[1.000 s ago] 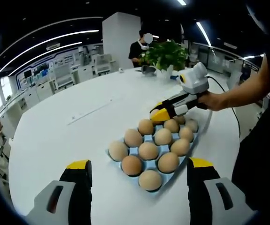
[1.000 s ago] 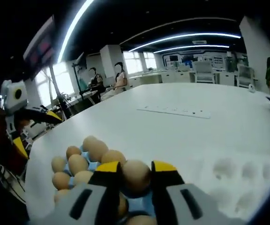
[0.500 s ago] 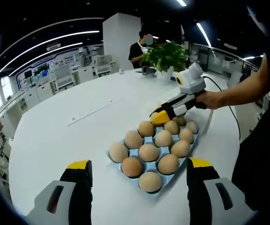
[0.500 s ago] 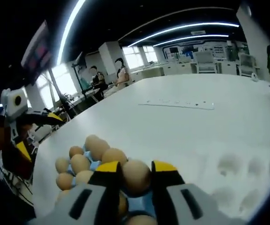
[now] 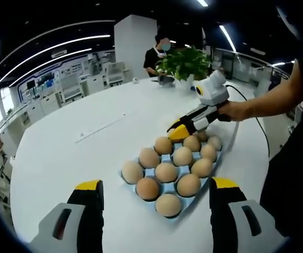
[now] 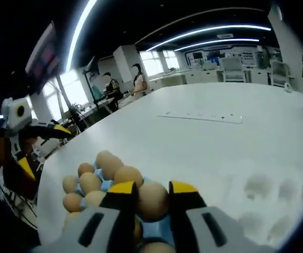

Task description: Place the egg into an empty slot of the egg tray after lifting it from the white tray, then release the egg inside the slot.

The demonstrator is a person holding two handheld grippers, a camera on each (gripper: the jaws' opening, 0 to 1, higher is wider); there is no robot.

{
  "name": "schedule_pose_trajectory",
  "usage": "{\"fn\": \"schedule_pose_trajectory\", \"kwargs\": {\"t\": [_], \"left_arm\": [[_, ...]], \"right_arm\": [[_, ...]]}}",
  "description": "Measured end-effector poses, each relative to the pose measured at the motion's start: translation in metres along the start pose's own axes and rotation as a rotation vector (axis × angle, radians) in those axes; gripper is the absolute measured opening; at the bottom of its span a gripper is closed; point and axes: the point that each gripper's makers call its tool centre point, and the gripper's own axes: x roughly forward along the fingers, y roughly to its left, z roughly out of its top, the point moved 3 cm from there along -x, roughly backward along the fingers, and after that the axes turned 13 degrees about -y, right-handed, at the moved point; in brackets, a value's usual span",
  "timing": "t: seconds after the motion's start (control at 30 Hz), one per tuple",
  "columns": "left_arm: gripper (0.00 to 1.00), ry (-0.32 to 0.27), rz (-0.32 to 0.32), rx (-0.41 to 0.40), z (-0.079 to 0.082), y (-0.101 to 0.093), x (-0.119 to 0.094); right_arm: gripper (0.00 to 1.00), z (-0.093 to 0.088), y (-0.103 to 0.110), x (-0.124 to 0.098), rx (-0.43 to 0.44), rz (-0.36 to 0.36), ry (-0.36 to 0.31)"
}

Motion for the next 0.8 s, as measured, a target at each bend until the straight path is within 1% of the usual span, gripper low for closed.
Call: {"fn": "schedule_pose_trajectory", "kwargs": {"t": [0.13, 0.17, 0.23, 0.27, 0.33, 0.43, 0.53, 0.57, 0.7, 0.8], "left_arm": [[0.84, 0.000, -0.001, 0.000, 0.001, 0.000, 0.000], [0.84, 0.000, -0.001, 0.001, 0.001, 0.000, 0.000], [0.84, 0.000, 0.000, 0.002, 0.001, 0.001, 0.000], [0.84, 0.000, 0.001, 0.002, 0.001, 0.002, 0.000], [0.84, -0.001, -0.001, 0.001, 0.001, 0.003, 0.001], [0.84, -0.001, -0.005, 0.004, 0.002, 0.003, 0.004], [0.84, -0.004, -0.008, 0.004, 0.003, 0.003, 0.006], [0.84, -0.005, -0.011, 0.004, 0.003, 0.004, 0.007], [0.83, -0.007, -0.015, 0.006, 0.003, 0.004, 0.010], [0.83, -0.011, -0.015, 0.006, 0.004, 0.005, 0.011]], "right_arm": [[0.25, 0.001, -0.002, -0.005, 0.008, -0.016, -0.001], [0.25, 0.002, -0.002, -0.006, 0.006, -0.020, -0.010], [0.25, 0.007, -0.003, -0.014, -0.009, -0.032, -0.049], [0.25, 0.007, -0.004, -0.018, -0.011, -0.036, -0.050], [0.25, 0.007, -0.009, -0.027, -0.008, -0.054, -0.057], [0.25, 0.008, -0.021, -0.039, 0.017, -0.105, -0.065], [0.25, 0.013, -0.036, -0.057, 0.034, -0.172, -0.108], [0.25, 0.013, -0.040, -0.060, 0.041, -0.189, -0.112], [0.25, 0.019, -0.071, -0.087, 0.009, -0.344, -0.158], [0.25, 0.024, -0.092, -0.107, -0.038, -0.447, -0.189]]}}
